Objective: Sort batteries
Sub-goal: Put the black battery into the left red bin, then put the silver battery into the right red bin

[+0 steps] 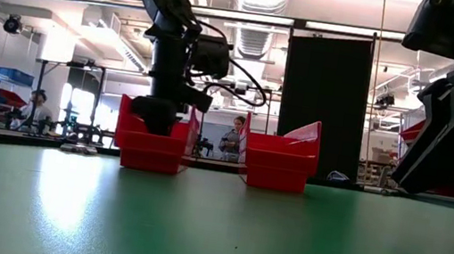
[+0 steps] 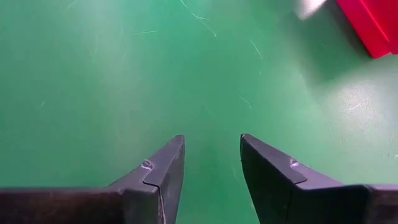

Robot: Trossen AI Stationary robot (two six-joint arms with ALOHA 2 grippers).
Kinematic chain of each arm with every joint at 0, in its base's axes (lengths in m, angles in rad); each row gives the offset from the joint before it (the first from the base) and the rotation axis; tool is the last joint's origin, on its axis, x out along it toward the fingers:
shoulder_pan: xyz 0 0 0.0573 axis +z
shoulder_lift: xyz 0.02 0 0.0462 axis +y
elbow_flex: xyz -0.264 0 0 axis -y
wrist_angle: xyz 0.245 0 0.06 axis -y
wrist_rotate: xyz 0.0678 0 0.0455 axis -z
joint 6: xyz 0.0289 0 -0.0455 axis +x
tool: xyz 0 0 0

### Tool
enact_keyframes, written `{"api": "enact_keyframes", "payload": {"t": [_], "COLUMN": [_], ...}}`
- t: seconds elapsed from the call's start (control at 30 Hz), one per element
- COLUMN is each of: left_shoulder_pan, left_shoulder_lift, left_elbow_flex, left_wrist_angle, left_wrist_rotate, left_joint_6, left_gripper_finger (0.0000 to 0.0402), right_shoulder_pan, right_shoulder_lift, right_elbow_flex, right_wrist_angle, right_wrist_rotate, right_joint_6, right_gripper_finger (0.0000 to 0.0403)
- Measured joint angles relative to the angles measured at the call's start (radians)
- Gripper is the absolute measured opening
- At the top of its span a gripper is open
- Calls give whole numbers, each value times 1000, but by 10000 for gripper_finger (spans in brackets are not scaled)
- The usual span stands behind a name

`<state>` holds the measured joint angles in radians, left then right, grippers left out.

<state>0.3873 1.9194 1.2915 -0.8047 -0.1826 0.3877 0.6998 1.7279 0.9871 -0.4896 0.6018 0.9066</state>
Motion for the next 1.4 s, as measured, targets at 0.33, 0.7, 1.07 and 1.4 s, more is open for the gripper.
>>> {"api": "enact_keyframes", "payload": {"t": [0.33, 0.7, 1.07, 1.4], "left_shoulder_pan": [2, 1, 1, 0], "left_shoulder_lift": [5, -4, -85, -231], "left_elbow_flex": [-5, -5, 31, 155], "left_wrist_angle": [-4, 5, -24, -160], "left_wrist_rotate": [14, -21, -18, 171], "left_joint_6": [51, 37, -30, -163], "left_gripper_finger": [65, 124, 173, 178], "right_shoulder_pan": [0, 0, 0, -23], "right_shoulder_lift": [0, 0, 0, -121], "right_elbow_flex": [0, 0, 0, 0], "right_wrist_angle": [0, 0, 0, -98], "right_wrist_rotate": [-1, -3, 0, 36], "right_joint_6": [2, 2, 0, -7], "right_gripper_finger": [134, 155, 180, 204]}}
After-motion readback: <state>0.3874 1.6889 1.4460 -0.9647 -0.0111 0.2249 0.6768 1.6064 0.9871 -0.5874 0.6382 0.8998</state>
